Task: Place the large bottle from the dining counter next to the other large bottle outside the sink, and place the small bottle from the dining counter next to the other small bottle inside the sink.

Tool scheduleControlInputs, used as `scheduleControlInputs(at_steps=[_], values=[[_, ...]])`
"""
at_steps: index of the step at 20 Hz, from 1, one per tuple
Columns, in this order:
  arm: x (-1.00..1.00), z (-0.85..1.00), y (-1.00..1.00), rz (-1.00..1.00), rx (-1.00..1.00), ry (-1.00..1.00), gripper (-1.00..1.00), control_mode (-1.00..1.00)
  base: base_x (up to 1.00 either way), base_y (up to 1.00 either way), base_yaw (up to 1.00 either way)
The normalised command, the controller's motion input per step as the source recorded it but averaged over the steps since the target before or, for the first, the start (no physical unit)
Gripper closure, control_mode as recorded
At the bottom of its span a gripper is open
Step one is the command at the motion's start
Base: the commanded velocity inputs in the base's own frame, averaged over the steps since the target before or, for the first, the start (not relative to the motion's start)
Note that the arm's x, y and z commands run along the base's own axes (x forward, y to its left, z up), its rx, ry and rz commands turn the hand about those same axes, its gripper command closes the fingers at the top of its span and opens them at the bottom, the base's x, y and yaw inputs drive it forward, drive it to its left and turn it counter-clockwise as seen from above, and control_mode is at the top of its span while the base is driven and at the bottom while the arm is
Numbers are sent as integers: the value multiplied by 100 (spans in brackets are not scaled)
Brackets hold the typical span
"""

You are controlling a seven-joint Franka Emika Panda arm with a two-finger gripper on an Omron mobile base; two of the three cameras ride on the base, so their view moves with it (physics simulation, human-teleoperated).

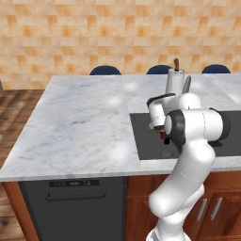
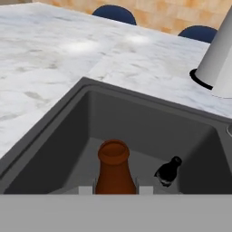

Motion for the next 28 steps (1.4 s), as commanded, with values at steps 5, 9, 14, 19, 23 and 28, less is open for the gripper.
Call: scheduleControlInputs(at_steps=[5, 9, 14, 19, 23, 28], values=[[-1, -47, -13, 5, -4, -6, 100, -100, 0, 0, 0], [0, -47, -7, 5, -4, -7, 100, -100, 0, 0, 0], [0, -26, -14, 5, 0, -7, 100, -100, 0, 0, 0], [12, -7, -33, 6, 11, -2, 100, -100, 0, 0, 0], [38, 0, -25, 6, 13, 0, 100, -100, 0, 0, 0], [57, 0, -22, 2, 12, 0, 100, -100, 0, 0, 0]])
